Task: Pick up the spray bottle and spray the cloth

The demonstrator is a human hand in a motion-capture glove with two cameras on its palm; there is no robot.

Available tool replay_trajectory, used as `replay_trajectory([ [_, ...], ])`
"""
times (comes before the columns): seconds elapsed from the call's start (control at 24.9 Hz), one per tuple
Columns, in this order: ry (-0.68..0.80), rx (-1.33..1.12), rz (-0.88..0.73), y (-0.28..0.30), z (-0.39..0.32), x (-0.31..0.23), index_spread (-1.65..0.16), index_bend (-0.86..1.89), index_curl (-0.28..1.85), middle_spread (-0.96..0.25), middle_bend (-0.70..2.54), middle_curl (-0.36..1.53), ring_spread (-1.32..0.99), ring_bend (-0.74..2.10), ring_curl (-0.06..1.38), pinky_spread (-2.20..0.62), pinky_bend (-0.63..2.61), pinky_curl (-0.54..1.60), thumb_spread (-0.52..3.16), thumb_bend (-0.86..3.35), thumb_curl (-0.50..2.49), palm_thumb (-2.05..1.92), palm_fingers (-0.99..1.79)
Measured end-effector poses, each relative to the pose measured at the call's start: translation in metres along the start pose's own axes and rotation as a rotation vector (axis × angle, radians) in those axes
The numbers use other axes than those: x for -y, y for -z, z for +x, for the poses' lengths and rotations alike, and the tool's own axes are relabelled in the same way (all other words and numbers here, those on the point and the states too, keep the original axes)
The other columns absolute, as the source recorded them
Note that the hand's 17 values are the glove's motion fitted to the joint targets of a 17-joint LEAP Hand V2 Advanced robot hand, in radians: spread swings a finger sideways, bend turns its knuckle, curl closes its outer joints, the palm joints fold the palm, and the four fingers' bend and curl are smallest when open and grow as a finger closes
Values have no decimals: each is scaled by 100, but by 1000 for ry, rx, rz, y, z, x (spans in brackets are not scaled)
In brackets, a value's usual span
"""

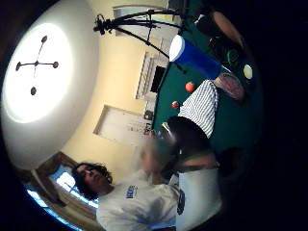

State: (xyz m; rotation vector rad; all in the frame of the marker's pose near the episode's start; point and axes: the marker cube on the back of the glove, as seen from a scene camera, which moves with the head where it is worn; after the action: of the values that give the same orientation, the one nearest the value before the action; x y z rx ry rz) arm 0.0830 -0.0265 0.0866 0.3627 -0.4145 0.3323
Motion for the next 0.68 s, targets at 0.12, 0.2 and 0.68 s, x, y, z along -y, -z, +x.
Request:
replay_trajectory([
  [0.12, -23, 3, 33, -15, 6, 5, -35, 12, 24, -11, 26, 33, -7, 38, 29, 20, 29, 29, 101, 4, 28, 65, 72],
  [0.2, -40, -5, 52, -26, 7, 11, -35, 13, 24, -12, 27, 34, -8, 38, 29, 19, 27, 29, 101, 6, 29, 70, 73],
  [0.68, -113, 33, 206, -80, 11, 52, -35, 10, 23, -16, 29, 37, -12, 41, 32, 14, 26, 31, 99, 4, 34, 83, 78],
])
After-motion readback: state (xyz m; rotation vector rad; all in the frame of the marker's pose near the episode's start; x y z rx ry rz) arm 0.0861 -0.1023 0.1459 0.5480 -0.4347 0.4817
